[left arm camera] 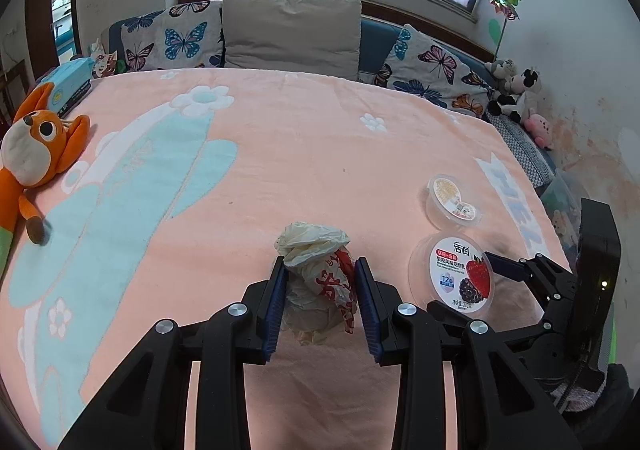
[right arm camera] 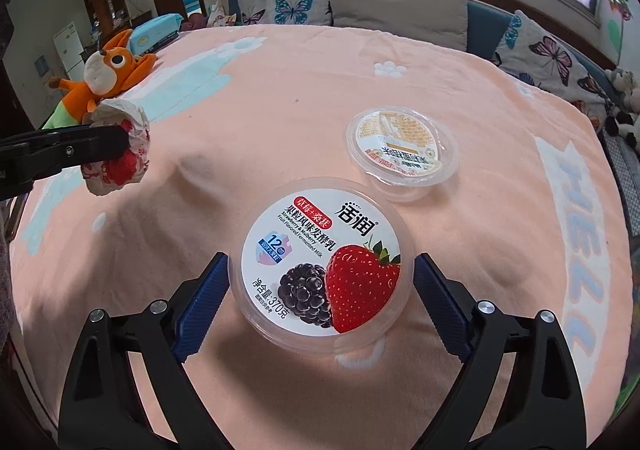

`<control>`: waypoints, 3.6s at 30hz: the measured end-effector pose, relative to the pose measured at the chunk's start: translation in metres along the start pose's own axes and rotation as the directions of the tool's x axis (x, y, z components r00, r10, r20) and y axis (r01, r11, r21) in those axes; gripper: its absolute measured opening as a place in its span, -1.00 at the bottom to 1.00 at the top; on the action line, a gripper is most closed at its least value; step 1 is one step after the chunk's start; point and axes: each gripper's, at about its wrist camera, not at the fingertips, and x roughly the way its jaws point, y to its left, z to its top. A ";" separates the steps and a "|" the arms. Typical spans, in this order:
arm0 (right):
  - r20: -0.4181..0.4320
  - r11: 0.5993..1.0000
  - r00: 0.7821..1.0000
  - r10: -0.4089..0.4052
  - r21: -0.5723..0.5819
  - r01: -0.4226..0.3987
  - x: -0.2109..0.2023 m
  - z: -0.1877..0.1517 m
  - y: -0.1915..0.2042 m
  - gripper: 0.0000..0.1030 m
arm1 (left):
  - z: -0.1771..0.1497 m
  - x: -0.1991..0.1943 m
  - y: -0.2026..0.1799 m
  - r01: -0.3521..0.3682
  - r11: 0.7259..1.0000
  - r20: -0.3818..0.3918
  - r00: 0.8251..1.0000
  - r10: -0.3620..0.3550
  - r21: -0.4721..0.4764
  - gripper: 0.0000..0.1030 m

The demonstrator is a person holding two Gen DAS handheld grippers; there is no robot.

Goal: Collect trash
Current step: 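Grasp the crumpled tissue with the left gripper while the right grasps the berry yogurt tub, then carry the yogurt tub into the basket with the right gripper while the left holds the tissue, then move the left gripper over the basket and drop the tissue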

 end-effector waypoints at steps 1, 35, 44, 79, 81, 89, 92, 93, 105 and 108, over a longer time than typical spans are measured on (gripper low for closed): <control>0.001 1.000 1.000 -0.001 0.000 0.001 -0.004 -0.002 0.000 0.76 | -0.001 -0.001 -0.002 0.002 1.000 0.002 1.000 -0.002 0.002 -0.36; 0.116 0.958 0.974 -0.196 0.233 0.165 -0.200 -0.143 -0.085 0.76 | -0.056 -0.064 -0.183 0.187 0.950 0.019 0.980 -0.198 0.252 -0.36; 0.091 0.890 0.939 -0.331 0.360 0.279 -0.253 -0.200 -0.147 0.76 | -0.066 -0.062 -0.253 0.259 0.908 -0.021 0.963 -0.268 0.330 -0.36; 0.046 0.748 0.911 -0.409 0.589 0.306 -0.307 -0.304 -0.244 0.81 | -0.100 -0.043 -0.430 0.407 0.763 -0.180 0.912 -0.368 0.503 -0.34; 0.053 0.744 0.909 -0.414 0.595 0.304 -0.311 -0.306 -0.244 0.81 | -0.103 -0.039 -0.436 0.415 0.757 -0.194 0.909 -0.369 0.505 -0.34; 0.065 0.734 0.903 -0.425 0.608 0.302 -0.321 -0.311 -0.243 0.81 | -0.114 -0.022 -0.450 0.436 0.750 -0.247 0.900 -0.359 0.498 -0.31; 0.069 0.733 0.902 -0.426 0.611 0.299 -0.323 -0.313 -0.243 0.81 | -0.118 -0.019 -0.455 0.441 0.743 -0.258 0.897 -0.358 0.503 -0.27; 0.070 0.732 0.902 -0.426 0.613 0.298 -0.323 -0.314 -0.243 0.81 | -0.120 -0.019 -0.456 0.443 0.741 -0.262 0.897 -0.357 0.505 -0.27; 0.081 0.744 0.906 -0.415 0.604 0.286 -0.323 -0.312 -0.235 0.81 | -0.120 -0.025 -0.439 0.444 0.746 -0.247 0.896 -0.369 0.497 0.05; 0.090 0.757 0.909 -0.407 0.590 0.281 -0.321 -0.306 -0.230 0.81 | -0.115 -0.029 -0.426 0.422 0.761 -0.223 0.906 -0.359 0.493 0.09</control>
